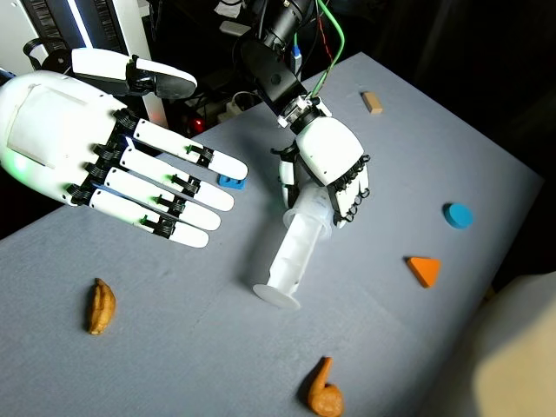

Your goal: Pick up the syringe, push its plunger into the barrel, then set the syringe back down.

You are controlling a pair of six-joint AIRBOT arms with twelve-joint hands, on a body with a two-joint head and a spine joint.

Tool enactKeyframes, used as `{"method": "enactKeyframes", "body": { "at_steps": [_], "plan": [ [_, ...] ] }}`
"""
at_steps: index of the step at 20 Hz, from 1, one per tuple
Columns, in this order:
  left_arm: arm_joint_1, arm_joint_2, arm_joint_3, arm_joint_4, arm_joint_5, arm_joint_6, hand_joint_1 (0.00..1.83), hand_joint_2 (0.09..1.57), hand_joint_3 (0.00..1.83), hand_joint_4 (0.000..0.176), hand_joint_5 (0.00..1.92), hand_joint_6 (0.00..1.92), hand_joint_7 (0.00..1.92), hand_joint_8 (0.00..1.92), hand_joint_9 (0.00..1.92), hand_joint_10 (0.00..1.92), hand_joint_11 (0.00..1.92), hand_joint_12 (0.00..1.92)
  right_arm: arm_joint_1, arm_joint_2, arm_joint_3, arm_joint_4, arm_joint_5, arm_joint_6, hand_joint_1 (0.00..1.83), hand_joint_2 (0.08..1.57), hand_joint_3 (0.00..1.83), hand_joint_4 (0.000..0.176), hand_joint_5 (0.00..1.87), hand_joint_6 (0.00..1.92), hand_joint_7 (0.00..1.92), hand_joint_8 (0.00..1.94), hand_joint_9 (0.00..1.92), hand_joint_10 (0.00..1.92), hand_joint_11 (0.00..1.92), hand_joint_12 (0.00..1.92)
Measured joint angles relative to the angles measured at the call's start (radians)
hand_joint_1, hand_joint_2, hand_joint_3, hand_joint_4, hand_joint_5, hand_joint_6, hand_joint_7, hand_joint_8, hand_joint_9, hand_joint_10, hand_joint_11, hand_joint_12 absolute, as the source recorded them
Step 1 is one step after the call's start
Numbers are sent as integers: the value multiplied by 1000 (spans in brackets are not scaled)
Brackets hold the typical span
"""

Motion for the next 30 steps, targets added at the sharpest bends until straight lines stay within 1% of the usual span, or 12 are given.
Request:
{"method": "enactKeyframes", "body": {
  "at_steps": [1, 3, 6, 10, 13, 16, 17, 22, 24, 26, 28, 30],
  "plan": [
    [2, 13, -4, 23, 29, 0, 1371, 1129, 0, 0, 900, 916, 986, 1055, 848, 1273, 742, 1055, 0, -2, 0, 0, 1, 2, 0, 1096, 0, 67, 117, 6, 83, 4, 36, 4, 0, 355],
    [5, 54, -3, 137, 124, -9, 1372, 1126, 0, 0, 919, 913, 979, 1073, 855, 1250, 757, 1055, -8, -13, 0, 5, 16, 10, 0, 1096, 0, 67, 119, 5, 84, 3, 38, 3, 0, 330],
    [13, 93, -1, 322, 206, -102, 1374, 1120, 0, 0, 946, 867, 985, 1058, 856, 1275, 795, 1186, -7, -23, 0, 35, 51, 10, 0, 1096, 0, 66, 127, 6, 92, 3, 34, 0, 0, 273],
    [18, 145, -2, 412, 283, -177, 1373, 1125, 0, 0, 926, 870, 984, 1056, 854, 1300, 785, 1200, 5, -48, 0, 204, 110, 0, 0, 1096, 0, 66, 125, 2, 81, 0, 30, 0, 0, 259],
    [-3, 190, -10, 504, 330, -185, 1374, 1121, 0, 0, 935, 869, 993, 1040, 857, 1287, 779, 1178, 34, -92, -1, 298, 203, 2, 0, 1096, 0, 66, 126, 2, 81, 1, 31, 1, 0, 286],
    [-44, 219, -18, 528, 387, -195, 1374, 1116, 0, 0, 975, 823, 987, 1046, 857, 1279, 786, 1160, 37, -152, -4, 483, 311, 26, 0, 1096, 0, 66, 125, 1, 100, 3, 51, 4, 0, 345],
    [-66, 229, -24, 529, 404, -193, 1374, 1116, 0, 0, 965, 830, 991, 1045, 858, 1276, 788, 1143, 37, -175, -4, 536, 342, 70, 0, 1096, 0, 66, 128, 2, 96, 1, 50, 3, 0, 348],
    [-138, 270, -32, 533, 445, -170, 1374, 1118, 0, 0, 977, 831, 977, 1063, 852, 1276, 771, 1128, 77, -220, -5, 570, 406, 220, 0, 1096, 0, 66, 101, 1, 72, 0, 33, 0, 0, 349],
    [-159, 277, -32, 533, 451, -163, 1373, 1117, 0, 0, 995, 816, 964, 1082, 850, 1268, 770, 1127, 89, -230, -5, 628, 412, 262, 0, 1096, 0, 66, 98, 1, 82, 3, 39, 2, 0, 368],
    [-159, 277, -35, 536, 459, -164, 1375, 1113, 0, 0, 999, 819, 979, 1058, 859, 1251, 776, 1122, 99, -239, -5, 689, 409, 320, 0, 1096, 0, 66, 112, 7, 84, 2, 40, 2, 0, 373],
    [-159, 277, -40, 541, 475, -164, 1374, 1115, 0, 0, 986, 828, 977, 1067, 854, 1259, 779, 1123, 103, -253, -4, 687, 412, 405, 2, 1095, 0, 66, 117, 7, 86, 2, 42, 2, 0, 358],
    [-154, 277, -46, 560, 476, -165, 1373, 1119, 0, 0, 977, 841, 969, 1080, 846, 1272, 771, 1131, 114, -265, 5, 679, 408, 425, 7, 1094, 0, 67, 110, 2, 86, 1, 43, 2, 0, 366]
  ]
}}
